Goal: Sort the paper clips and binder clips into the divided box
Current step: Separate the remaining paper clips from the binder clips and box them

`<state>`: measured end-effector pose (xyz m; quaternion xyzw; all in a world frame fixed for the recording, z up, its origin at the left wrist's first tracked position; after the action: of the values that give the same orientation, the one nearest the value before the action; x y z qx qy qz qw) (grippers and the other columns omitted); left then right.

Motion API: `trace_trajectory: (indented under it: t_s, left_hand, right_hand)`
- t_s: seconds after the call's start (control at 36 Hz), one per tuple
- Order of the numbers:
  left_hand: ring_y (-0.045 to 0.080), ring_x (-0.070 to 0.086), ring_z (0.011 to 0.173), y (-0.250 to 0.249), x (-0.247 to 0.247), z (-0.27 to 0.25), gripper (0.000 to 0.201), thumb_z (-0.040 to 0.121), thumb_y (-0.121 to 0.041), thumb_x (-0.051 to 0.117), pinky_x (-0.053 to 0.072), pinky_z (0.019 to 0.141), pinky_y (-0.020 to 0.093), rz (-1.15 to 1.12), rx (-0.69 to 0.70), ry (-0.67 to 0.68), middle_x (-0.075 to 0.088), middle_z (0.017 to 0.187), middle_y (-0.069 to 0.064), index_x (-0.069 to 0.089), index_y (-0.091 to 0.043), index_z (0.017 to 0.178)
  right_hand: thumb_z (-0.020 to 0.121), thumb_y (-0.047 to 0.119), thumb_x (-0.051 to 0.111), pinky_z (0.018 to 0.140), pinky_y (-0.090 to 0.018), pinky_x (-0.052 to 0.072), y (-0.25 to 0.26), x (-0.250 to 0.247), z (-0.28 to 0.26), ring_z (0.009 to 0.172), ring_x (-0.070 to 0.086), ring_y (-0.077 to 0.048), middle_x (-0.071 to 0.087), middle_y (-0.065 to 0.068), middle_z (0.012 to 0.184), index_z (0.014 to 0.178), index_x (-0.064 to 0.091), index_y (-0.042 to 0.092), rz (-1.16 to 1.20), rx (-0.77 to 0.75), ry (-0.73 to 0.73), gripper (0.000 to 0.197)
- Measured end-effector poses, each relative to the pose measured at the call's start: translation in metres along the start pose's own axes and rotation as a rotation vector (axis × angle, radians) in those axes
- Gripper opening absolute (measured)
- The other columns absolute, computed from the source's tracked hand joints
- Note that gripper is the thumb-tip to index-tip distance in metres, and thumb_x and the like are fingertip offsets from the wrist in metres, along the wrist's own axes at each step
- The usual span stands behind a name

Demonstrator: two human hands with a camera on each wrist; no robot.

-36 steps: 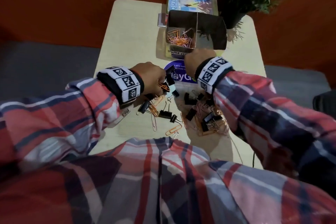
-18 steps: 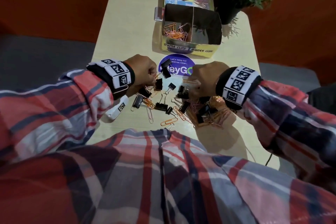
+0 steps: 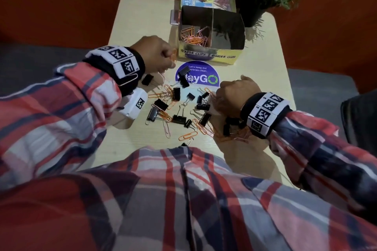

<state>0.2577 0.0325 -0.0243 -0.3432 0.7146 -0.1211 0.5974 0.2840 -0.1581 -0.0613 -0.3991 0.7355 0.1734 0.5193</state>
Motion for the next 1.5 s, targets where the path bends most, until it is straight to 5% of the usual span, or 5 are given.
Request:
trace_trajectory:
  t_s: [0.25,0.44,1.03,1.19,1.5]
  left_hand:
    - [0.015,0.059,0.064,-0.034,-0.03,0.034,0.017,0.088,-0.017,0.067,0.049,0.07,0.028,0.049,0.075,-0.087,0.067,0.077,0.007,0.069,-0.001,0.089]
    - [0.02,0.063,0.08,-0.069,-0.036,0.074,0.005,0.087,-0.013,0.065,0.05,0.075,0.029,0.13,0.132,-0.139,0.068,0.086,0.01,0.068,-0.01,0.085]
    - [0.026,0.059,0.101,-0.056,-0.028,0.062,0.016,0.088,-0.021,0.064,0.047,0.084,0.036,0.205,0.229,-0.236,0.062,0.112,0.009,0.069,-0.014,0.102]
    - [0.015,0.058,0.083,-0.01,0.0,0.006,0.009,0.089,-0.02,0.066,0.042,0.067,0.026,0.215,0.127,0.005,0.065,0.094,0.0,0.067,-0.015,0.096]
    - [0.021,0.054,0.101,0.011,0.046,-0.032,0.027,0.088,-0.028,0.065,0.04,0.079,0.03,0.425,0.067,0.146,0.061,0.113,0.003,0.062,-0.019,0.113]
  right_hand:
    - [0.099,0.05,0.029,0.114,-0.05,0.025,-0.001,0.008,-0.005,0.111,0.061,-0.025,0.057,0.002,0.109,0.118,0.063,0.028,0.012,-0.004,0.085,0.045]
    - [0.09,0.061,0.044,0.077,-0.031,0.042,-0.001,0.002,0.008,0.102,0.062,-0.029,0.061,0.001,0.108,0.11,0.063,0.026,0.018,0.03,0.056,0.045]
    - [0.097,0.03,0.046,0.071,-0.032,0.041,0.019,-0.005,0.027,0.099,0.063,-0.029,0.066,-0.008,0.112,0.114,0.062,0.014,-0.063,0.016,0.144,0.028]
    - [0.096,0.031,0.045,0.081,-0.035,0.047,0.021,-0.006,0.032,0.106,0.062,-0.03,0.065,-0.009,0.117,0.117,0.062,0.015,-0.095,0.014,0.124,0.03]
    - [0.084,0.025,0.062,0.072,-0.029,0.047,-0.021,-0.012,0.031,0.086,0.06,-0.028,0.067,-0.008,0.1,0.096,0.064,0.015,0.213,0.205,0.051,0.015]
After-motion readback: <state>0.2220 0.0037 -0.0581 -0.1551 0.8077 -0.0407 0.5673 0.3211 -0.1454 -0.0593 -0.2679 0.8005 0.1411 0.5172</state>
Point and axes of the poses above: each hand's wrist, its own z-axis towards the middle knuckle, its own x-axis out of the palm, y = z × x, the point moved 9 cm from there along z, towards the middle knuckle
